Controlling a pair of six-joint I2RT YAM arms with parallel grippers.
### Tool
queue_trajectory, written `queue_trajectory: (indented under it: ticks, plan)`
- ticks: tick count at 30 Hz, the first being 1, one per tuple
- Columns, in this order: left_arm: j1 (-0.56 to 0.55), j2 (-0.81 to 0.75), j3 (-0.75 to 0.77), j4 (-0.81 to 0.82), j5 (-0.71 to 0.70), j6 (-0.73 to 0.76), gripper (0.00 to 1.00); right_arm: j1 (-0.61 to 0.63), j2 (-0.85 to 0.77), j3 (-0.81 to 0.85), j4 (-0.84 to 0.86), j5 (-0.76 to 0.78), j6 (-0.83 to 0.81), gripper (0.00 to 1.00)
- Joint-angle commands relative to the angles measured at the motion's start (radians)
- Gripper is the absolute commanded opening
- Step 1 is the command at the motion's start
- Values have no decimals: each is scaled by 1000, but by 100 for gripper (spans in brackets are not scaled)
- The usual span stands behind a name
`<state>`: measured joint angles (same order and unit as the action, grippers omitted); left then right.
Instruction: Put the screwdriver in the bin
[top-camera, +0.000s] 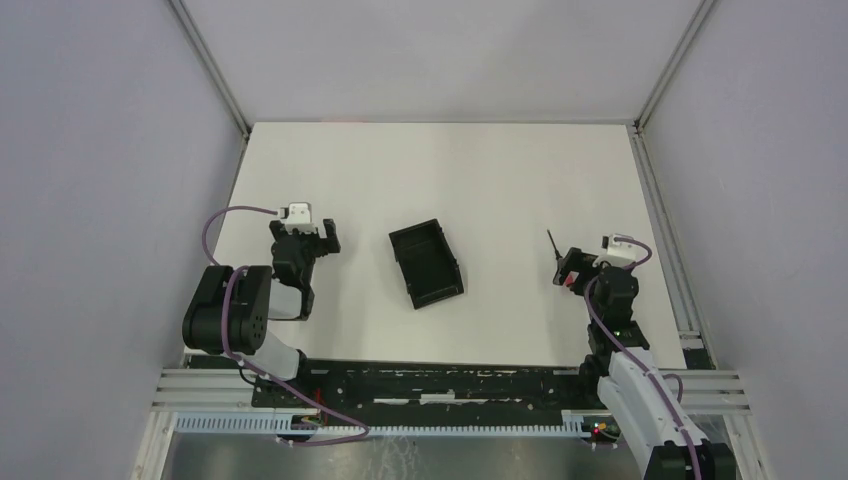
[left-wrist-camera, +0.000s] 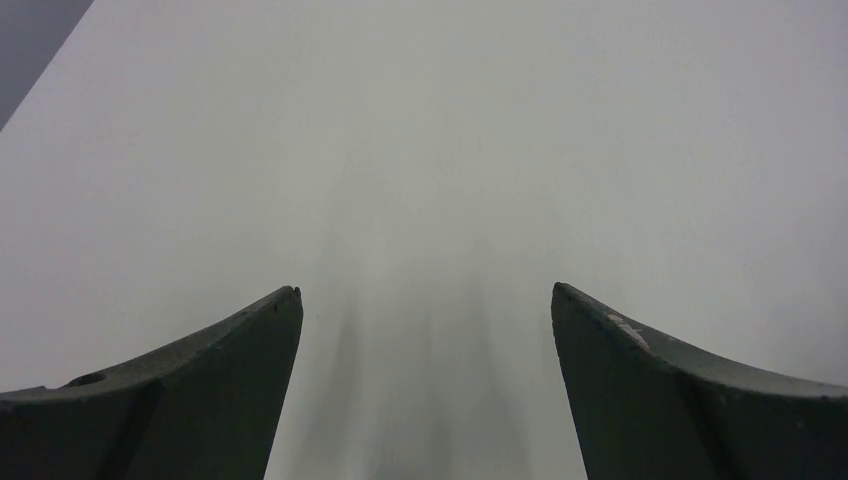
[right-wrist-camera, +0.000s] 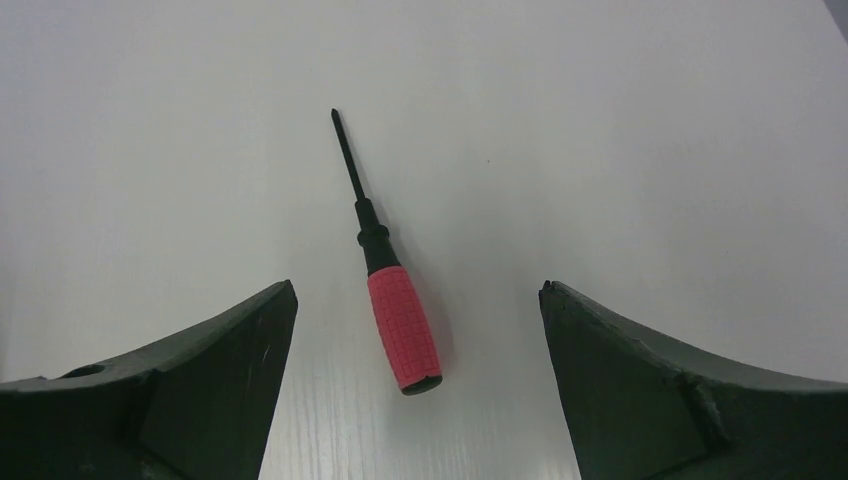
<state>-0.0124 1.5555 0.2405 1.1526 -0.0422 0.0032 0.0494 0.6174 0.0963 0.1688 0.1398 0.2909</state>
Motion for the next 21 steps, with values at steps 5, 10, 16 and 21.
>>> queue_trajectory:
  ticks: [5, 10, 16, 21]
  plan:
    - [3, -17, 8, 22, 10, -32, 100, -3, 74, 159, -76, 5, -67, 98]
    - [3, -17, 8, 22, 10, -32, 100, -4, 201, 310, -197, 17, -141, 98]
    - [2, -17, 8, 22, 10, -32, 100, -4, 443, 458, -337, 97, -167, 98]
    - [3, -17, 8, 22, 10, -32, 100, -2, 669, 584, -478, -20, -212, 98]
